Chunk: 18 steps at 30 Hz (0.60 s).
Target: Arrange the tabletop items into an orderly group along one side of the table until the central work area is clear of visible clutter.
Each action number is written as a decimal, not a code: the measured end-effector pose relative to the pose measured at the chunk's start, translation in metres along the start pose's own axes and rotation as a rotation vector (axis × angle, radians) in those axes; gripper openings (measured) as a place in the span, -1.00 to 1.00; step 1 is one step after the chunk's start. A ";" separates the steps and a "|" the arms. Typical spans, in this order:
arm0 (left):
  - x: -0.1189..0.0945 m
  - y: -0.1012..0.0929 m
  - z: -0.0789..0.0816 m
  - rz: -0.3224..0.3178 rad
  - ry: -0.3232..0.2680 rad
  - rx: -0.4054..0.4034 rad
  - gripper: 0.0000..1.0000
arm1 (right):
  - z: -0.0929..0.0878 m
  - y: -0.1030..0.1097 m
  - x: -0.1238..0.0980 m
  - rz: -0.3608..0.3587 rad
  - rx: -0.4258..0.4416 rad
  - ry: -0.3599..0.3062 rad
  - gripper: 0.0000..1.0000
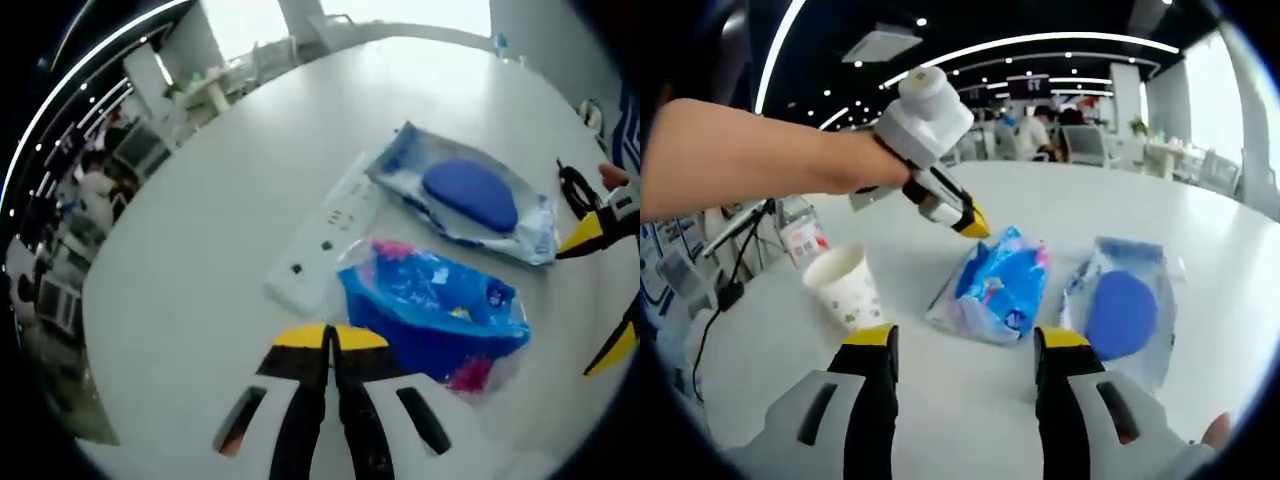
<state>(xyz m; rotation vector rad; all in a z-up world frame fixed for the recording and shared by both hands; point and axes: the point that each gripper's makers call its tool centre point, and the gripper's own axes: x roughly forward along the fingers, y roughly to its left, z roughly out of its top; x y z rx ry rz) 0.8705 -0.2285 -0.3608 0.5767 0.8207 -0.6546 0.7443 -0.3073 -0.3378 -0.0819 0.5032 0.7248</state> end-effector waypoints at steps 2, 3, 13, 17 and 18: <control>0.000 0.000 0.001 0.001 -0.007 0.006 -1.00 | -0.002 0.001 0.000 -0.001 0.003 0.009 0.08; 0.000 0.003 0.002 0.012 -0.008 0.009 -1.00 | -0.003 0.001 -0.001 -0.001 0.005 0.012 0.08; 0.012 0.000 0.019 -0.030 -0.032 0.059 -0.51 | -0.005 -0.003 -0.003 -0.010 0.009 0.008 0.07; 0.020 -0.005 0.013 -0.052 0.012 0.087 -0.63 | -0.007 -0.005 -0.002 -0.013 0.012 0.009 0.07; 0.022 -0.011 0.012 -0.082 0.015 0.082 -0.71 | -0.007 -0.005 -0.002 -0.013 0.013 0.010 0.07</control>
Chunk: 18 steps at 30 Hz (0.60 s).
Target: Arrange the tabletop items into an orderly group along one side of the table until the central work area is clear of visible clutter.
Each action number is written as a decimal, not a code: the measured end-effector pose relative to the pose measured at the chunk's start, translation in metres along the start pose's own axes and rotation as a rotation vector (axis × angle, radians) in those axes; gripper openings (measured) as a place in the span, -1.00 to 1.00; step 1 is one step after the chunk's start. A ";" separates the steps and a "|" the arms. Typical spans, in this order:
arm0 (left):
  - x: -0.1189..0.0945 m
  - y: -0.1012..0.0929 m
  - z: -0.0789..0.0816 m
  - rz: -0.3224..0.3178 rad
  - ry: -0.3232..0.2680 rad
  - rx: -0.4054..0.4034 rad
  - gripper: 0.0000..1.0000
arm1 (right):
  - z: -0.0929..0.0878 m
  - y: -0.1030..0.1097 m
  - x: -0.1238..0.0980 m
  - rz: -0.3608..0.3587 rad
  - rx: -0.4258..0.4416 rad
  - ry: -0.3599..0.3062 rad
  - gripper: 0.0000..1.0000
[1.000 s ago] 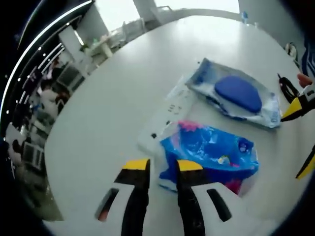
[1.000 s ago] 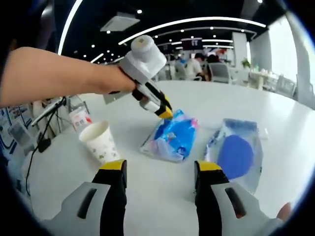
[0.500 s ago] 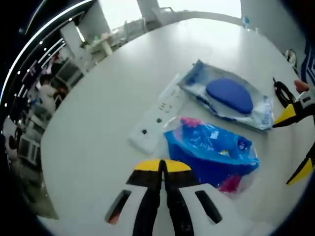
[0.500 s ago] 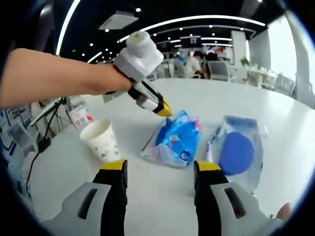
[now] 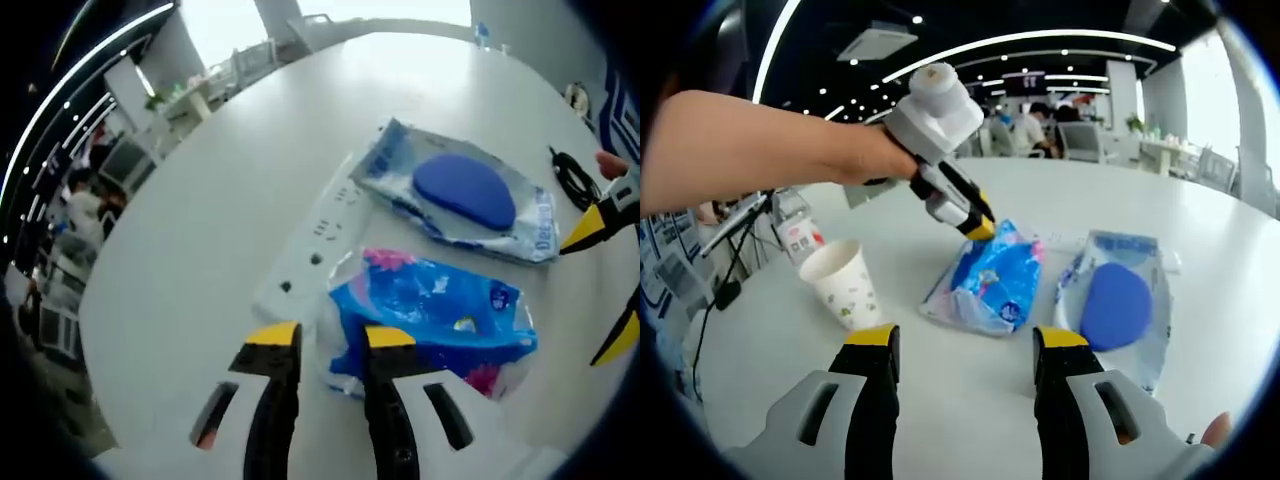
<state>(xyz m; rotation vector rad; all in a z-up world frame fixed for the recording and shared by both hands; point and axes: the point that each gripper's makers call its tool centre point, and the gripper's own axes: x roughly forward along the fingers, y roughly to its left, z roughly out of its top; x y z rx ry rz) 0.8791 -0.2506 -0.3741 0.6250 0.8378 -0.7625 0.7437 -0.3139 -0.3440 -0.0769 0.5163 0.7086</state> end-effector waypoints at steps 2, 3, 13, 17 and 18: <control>0.001 0.000 0.001 0.010 -0.003 0.007 -0.76 | -0.002 0.000 0.000 0.000 0.001 0.001 0.07; 0.002 -0.001 0.001 0.006 -0.003 -0.003 -0.80 | -0.002 0.001 0.000 0.001 0.003 0.001 0.07; -0.012 -0.002 -0.006 0.023 -0.016 -0.087 -1.00 | 0.001 -0.001 0.003 -0.031 0.036 -0.016 0.00; -0.017 0.000 -0.014 0.039 -0.021 -0.139 -1.00 | 0.007 -0.004 0.008 -0.046 0.081 -0.037 -0.11; -0.018 0.000 -0.016 0.041 -0.021 -0.148 -1.00 | 0.007 -0.004 0.009 -0.049 0.090 -0.038 -0.13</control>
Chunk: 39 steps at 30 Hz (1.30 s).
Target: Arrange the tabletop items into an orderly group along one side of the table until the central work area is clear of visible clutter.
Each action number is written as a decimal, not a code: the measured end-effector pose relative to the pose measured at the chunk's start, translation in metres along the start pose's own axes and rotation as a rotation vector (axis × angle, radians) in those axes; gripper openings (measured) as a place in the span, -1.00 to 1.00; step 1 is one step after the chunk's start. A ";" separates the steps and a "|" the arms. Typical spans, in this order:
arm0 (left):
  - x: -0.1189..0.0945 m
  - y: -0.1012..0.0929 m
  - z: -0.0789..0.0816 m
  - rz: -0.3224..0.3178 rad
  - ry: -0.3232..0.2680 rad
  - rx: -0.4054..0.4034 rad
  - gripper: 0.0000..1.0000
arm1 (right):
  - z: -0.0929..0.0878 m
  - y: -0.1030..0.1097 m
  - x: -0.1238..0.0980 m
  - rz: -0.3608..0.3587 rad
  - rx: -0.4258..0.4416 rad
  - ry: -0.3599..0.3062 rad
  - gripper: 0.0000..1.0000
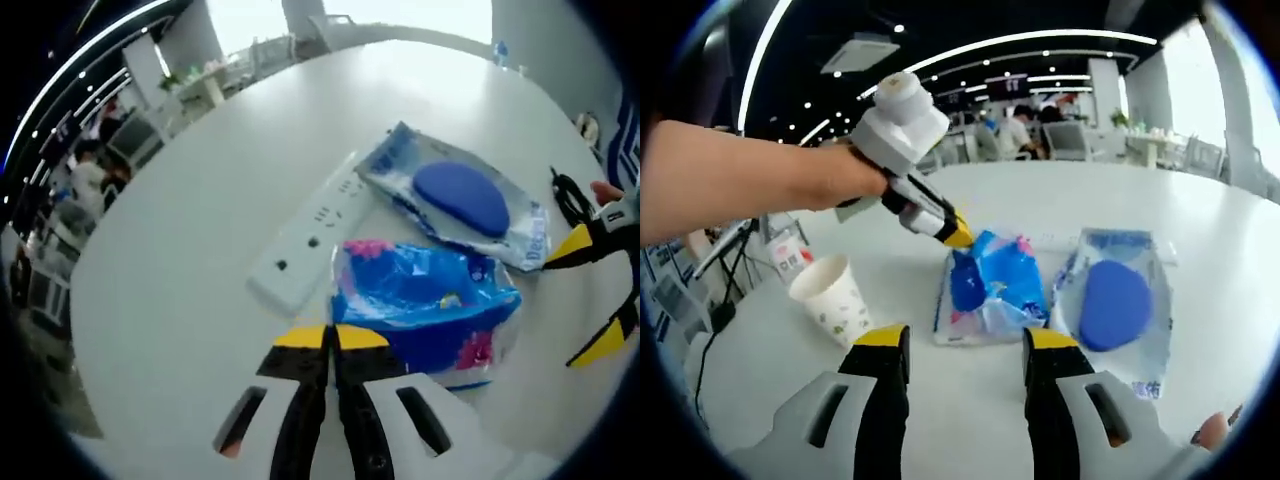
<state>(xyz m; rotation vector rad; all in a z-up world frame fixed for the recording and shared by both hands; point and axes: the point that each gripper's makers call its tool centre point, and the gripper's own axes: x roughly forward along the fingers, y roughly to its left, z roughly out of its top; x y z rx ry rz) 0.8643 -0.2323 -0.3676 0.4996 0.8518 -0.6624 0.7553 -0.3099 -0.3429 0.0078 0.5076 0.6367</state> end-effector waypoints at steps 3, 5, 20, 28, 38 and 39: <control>-0.002 0.002 -0.003 0.009 -0.004 -0.016 -1.00 | -0.002 0.000 0.007 -0.016 0.006 0.012 -0.14; -0.002 0.000 -0.005 0.006 -0.006 -0.044 -1.00 | -0.004 0.002 0.013 -0.028 -0.006 0.021 -0.16; -0.009 -0.006 -0.013 -0.001 -0.009 -0.108 -1.00 | -0.011 -0.006 0.029 -0.095 0.042 0.043 -0.38; -0.010 -0.008 -0.015 -0.009 -0.008 -0.118 -1.00 | -0.014 -0.011 0.034 -0.122 0.049 0.058 -0.45; -0.013 -0.007 -0.015 -0.012 -0.019 -0.144 -1.00 | -0.017 -0.018 0.031 -0.185 -0.016 0.088 -0.66; -0.014 -0.006 -0.015 -0.011 -0.021 -0.146 -1.00 | -0.017 -0.018 0.031 -0.186 -0.019 0.091 -0.68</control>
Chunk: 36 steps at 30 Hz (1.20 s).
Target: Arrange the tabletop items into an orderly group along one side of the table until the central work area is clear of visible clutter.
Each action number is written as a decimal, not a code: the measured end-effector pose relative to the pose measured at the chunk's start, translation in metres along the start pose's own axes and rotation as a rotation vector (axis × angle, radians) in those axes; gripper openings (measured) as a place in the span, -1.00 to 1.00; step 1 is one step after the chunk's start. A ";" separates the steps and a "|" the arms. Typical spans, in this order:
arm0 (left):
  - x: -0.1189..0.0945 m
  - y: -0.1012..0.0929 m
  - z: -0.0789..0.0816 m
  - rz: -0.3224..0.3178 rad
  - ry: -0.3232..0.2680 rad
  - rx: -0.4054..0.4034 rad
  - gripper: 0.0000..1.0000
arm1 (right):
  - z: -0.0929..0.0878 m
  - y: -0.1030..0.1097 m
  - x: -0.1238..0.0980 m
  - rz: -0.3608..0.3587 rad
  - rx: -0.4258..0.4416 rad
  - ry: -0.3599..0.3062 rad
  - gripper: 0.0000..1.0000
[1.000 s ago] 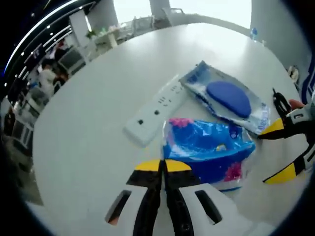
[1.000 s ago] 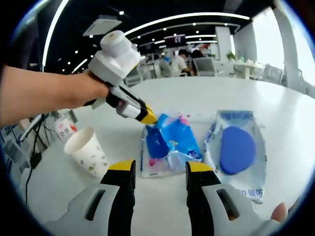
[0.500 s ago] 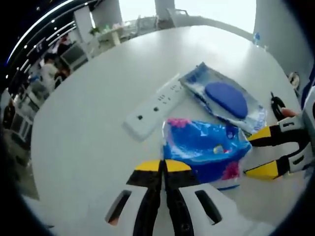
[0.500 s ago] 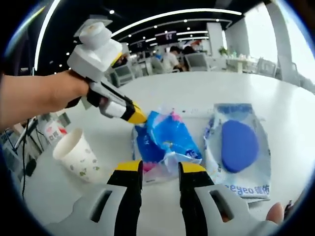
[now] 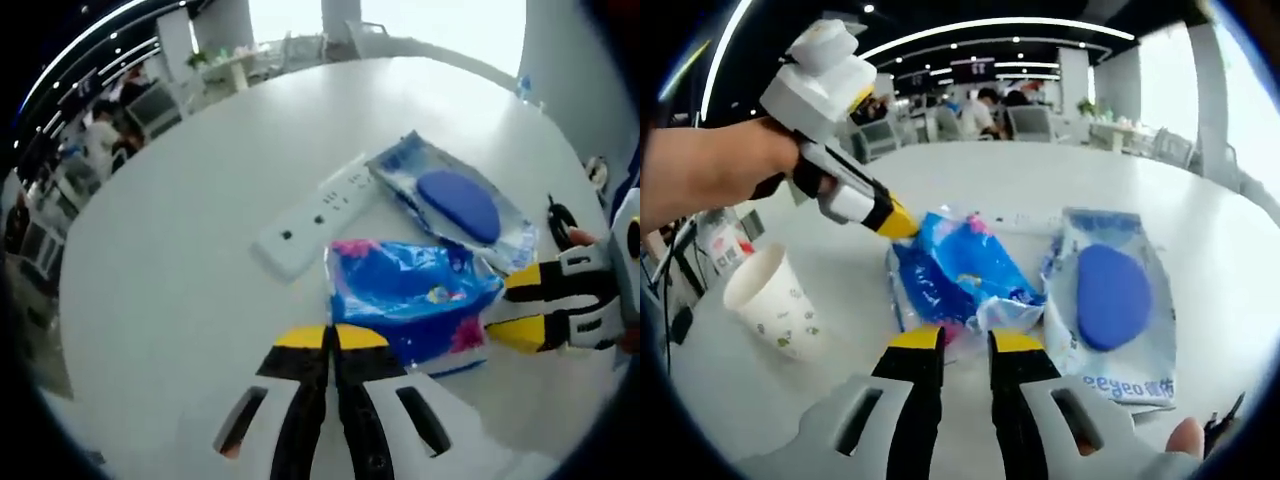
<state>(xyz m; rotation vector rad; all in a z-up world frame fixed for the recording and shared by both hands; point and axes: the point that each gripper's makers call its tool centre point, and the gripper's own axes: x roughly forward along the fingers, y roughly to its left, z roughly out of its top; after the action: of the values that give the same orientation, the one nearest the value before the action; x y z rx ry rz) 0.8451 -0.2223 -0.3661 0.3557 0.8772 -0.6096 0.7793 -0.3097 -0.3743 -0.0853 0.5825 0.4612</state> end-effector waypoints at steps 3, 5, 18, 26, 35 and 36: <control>-0.002 0.000 0.000 0.001 -0.005 -0.005 -1.00 | -0.001 0.000 -0.001 -0.002 0.013 0.007 -0.74; -0.003 -0.001 0.001 0.000 -0.009 -0.007 -1.00 | -0.001 0.001 -0.002 -0.001 0.019 0.009 -0.77; -0.025 0.003 0.013 0.020 -0.074 -0.040 -1.00 | 0.012 0.002 -0.010 0.014 0.080 -0.028 -0.96; -0.041 0.005 0.021 0.034 -0.104 -0.034 -1.00 | 0.023 0.001 -0.018 0.010 0.086 -0.055 -0.96; -0.059 -0.004 0.027 0.046 -0.120 -0.038 -1.00 | 0.036 -0.002 -0.036 0.001 0.077 -0.075 -0.96; -0.060 -0.005 0.027 0.046 -0.122 -0.039 -1.00 | 0.037 -0.003 -0.039 -0.001 0.076 -0.075 -0.96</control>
<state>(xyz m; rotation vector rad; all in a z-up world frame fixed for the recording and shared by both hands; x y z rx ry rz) 0.8293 -0.2197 -0.3019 0.2998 0.7612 -0.5653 0.7711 -0.3203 -0.3227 0.0040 0.5253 0.4392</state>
